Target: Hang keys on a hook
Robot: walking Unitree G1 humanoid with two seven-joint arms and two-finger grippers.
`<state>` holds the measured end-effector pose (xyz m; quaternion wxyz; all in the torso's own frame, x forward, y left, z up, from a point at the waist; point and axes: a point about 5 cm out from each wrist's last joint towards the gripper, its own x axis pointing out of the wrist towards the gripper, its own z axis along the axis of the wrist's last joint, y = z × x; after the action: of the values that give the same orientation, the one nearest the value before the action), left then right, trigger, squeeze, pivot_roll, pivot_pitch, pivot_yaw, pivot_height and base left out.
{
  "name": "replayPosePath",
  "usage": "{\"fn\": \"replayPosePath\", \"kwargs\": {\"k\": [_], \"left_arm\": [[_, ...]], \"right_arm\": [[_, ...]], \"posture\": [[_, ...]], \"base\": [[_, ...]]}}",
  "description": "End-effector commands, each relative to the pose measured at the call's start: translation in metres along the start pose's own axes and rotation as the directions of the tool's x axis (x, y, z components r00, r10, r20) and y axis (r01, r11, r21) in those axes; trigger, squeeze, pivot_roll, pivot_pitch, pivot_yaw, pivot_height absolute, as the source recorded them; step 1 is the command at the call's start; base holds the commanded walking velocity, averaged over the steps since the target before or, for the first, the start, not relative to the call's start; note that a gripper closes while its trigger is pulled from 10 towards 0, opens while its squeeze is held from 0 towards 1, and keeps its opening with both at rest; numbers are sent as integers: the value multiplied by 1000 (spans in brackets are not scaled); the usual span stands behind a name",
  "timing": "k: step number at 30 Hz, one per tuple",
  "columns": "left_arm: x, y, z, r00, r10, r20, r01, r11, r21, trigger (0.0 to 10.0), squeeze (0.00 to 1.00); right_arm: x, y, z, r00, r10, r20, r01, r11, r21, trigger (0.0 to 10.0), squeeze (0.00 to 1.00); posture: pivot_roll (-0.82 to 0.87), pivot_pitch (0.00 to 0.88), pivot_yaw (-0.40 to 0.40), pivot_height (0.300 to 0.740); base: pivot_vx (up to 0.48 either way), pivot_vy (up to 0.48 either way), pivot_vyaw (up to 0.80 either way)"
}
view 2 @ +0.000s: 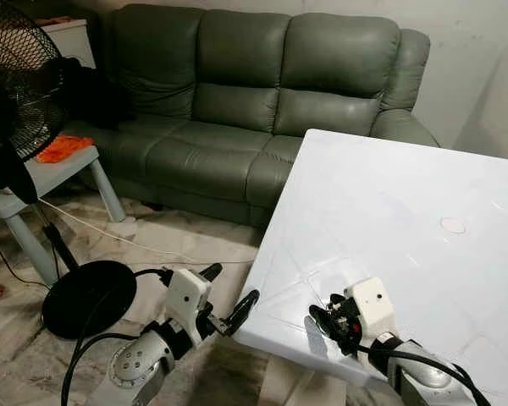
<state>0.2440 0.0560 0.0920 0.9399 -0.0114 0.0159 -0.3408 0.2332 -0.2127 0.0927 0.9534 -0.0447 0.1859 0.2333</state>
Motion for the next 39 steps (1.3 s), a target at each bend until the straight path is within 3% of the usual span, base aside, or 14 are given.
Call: {"fn": "replayPosePath", "kwargs": {"k": [1, 9, 10, 11, 12, 14, 15, 16, 17, 18, 26, 27, 28, 39], "left_arm": [[1, 1, 3, 1000, -5, 3, 5, 1000, 12, 10000, 0], [1, 0, 2, 1000, -5, 3, 5, 1000, 12, 10000, 0], [1, 0, 2, 1000, -6, 3, 5, 1000, 12, 10000, 0], [0, 0, 2, 1000, -6, 3, 6, 1000, 11, 10000, 0], [0, -1, 2, 1000, -7, 3, 7, 1000, 11, 10000, 0], [0, -1, 2, 1000, -9, 3, 9, 1000, 11, 10000, 0], [0, -1, 2, 1000, -10, 2, 10, 1000, 10, 10000, 0], [0, -1, 2, 1000, -12, 2, 12, 1000, 10, 10000, 0], [0, -1, 2, 1000, -13, 2, 13, 1000, 10, 10000, 0], [0, -2, 2, 1000, -14, 2, 14, 1000, 9, 10000, 0], [0, -3, 2, 1000, -19, 1, 19, 1000, 5, 10000, 0], [0, -3, 2, 1000, -20, 1, 20, 1000, 6, 10000, 0], [0, -3, 2, 1000, -21, 1, 21, 1000, 5, 10000, 0], [0, -4, 1, 1000, -22, 0, 22, 1000, -4, 10000, 0]], "right_arm": [[-2, -2, 5, 1000, -16, 24, 16, 1000, -11, 0, 0], [-4, -3, 2, 1000, -9, 2, 9, 1000, -7, 0, 0], [-4, -3, 2, 1000, -8, 0, 8, 1000, -6, 863, 0], [-5, -3, 1, 1000, -5, -2, 5, 1000, -5, 902, 0], [-6, -2, 1, 1000, -1, -6, 1, 1000, -3, 314, 0], [-7, -2, -1, 1000, 1, -19, -1, 1000, 0, 3451, 0], [-7, -2, -2, 1000, 4, -23, -4, 1000, 2, 3412, 0], [-8, -1, -3, 999, 18, -30, -18, 1000, 5, 4510, 0], [-8, -1, -3, 999, 20, -32, -20, 1000, 4, 4510, 0], [-8, -1, -4, 999, 19, -39, -19, 1000, 2, 10000, 0], [-8, 0, -5, 999, 31, -39, -30, 999, 16, 10000, 0], [-9, 0, -4, 999, 31, -26, -30, 999, 19, 2549, 0], [-10, 0, -3, 1000, 30, -6, -30, 999, 26, 0, 0], [-11, -8, 9, 995, -30, 92, 25, 998, 49, 0, 0]], "posture": [[-2, 0, -15, 740], [0, 0, -15, 740], [-2, 0, -15, 740], [-2, 0, -15, 740], [-3, 0, -15, 740], [-4, 0, -14, 740], [-4, 0, -14, 740], [-5, 0, -12, 740], [-5, 0, -12, 740], [-7, 0, -12, 740], [-7, 0, -10, 740], [-7, 0, -11, 740], [-8, 0, -11, 740], [-9, 0, -14, 740]], "base": [[0, 0, 0], [0, 0, 0], [0, 0, 0], [0, 0, 0], [0, 0, 0], [0, 0, 0], [0, 0, 0], [0, 0, 0], [0, 0, 0], [0, 0, 0], [0, 0, 0], [0, 0, 0], [0, 0, 0], [0, 0, 0]]}}
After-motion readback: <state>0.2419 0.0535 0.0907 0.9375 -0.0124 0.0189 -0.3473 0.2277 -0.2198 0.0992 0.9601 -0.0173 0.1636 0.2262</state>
